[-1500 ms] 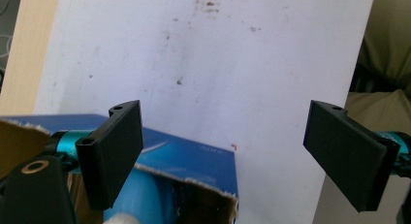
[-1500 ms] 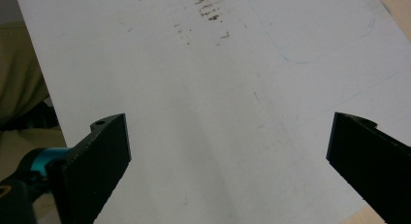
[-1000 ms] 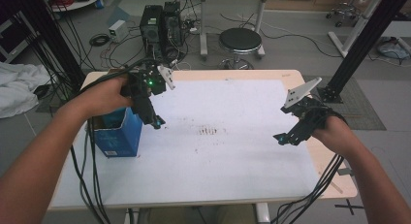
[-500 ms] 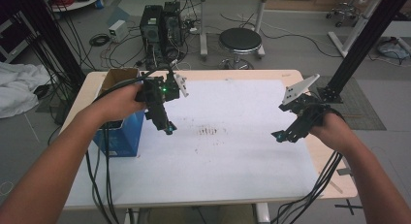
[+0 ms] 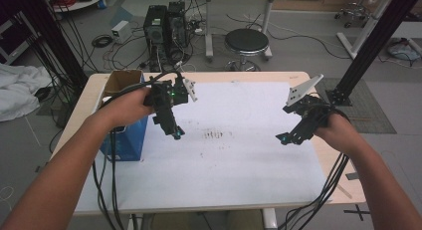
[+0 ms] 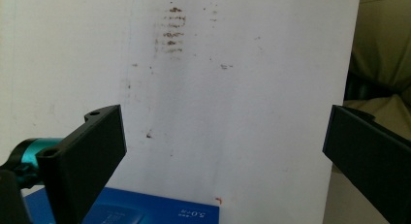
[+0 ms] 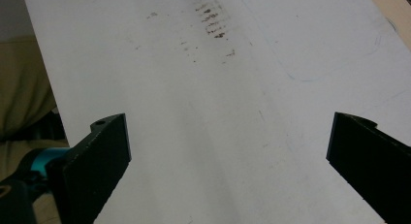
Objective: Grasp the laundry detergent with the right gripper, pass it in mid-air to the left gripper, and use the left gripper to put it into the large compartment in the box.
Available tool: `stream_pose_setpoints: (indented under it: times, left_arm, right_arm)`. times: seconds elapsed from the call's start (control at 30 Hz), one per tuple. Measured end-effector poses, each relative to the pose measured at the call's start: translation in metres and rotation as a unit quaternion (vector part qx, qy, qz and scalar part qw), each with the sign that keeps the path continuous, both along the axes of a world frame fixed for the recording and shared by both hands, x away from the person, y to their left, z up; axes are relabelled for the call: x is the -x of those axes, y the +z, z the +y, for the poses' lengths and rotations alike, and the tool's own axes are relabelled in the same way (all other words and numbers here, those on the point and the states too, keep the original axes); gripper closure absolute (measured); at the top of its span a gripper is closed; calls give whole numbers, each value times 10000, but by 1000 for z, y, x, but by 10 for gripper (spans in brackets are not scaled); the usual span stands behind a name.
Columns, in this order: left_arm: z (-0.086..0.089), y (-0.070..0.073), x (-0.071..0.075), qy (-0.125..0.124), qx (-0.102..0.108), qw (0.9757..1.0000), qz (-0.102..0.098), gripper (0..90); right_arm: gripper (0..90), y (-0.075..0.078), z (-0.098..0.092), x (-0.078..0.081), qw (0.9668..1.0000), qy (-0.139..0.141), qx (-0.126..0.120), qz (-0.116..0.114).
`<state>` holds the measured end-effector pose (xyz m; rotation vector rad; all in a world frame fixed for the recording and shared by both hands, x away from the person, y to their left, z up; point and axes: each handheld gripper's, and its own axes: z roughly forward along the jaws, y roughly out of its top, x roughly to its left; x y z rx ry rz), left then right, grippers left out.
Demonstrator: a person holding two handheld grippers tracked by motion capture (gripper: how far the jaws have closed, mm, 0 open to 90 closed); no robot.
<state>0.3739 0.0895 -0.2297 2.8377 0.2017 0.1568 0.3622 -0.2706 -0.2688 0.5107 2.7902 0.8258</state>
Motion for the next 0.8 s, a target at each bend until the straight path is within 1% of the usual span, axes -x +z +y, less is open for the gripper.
stream_pose_setpoints:
  times: [0.07,0.2,0.27,0.53,0.7,0.8]
  left_arm:
    - [-1,-1,1,-8,14,10000,6,17]
    - [-1,-2,0,-13,-35,10000,24,17]
    - [-1,-3,0,3,-6,10000,27,17]
    - [-2,-4,0,-33,-35,10000,45,17]
    - [-1,-3,0,19,-21,10000,42,17]
    - [1,-2,0,9,-12,10000,34,17]
  right_arm:
    - [10,0,0,0,10000,-5,-2,-3]
    - [10,0,0,0,10000,-11,7,-15]
    - [10,0,0,0,10000,-5,6,-16]
    - [10,0,0,0,10000,8,14,-23]
    - [10,-1,0,1,10000,-2,23,-17]
    - [10,-1,1,1,10000,7,52,-18]
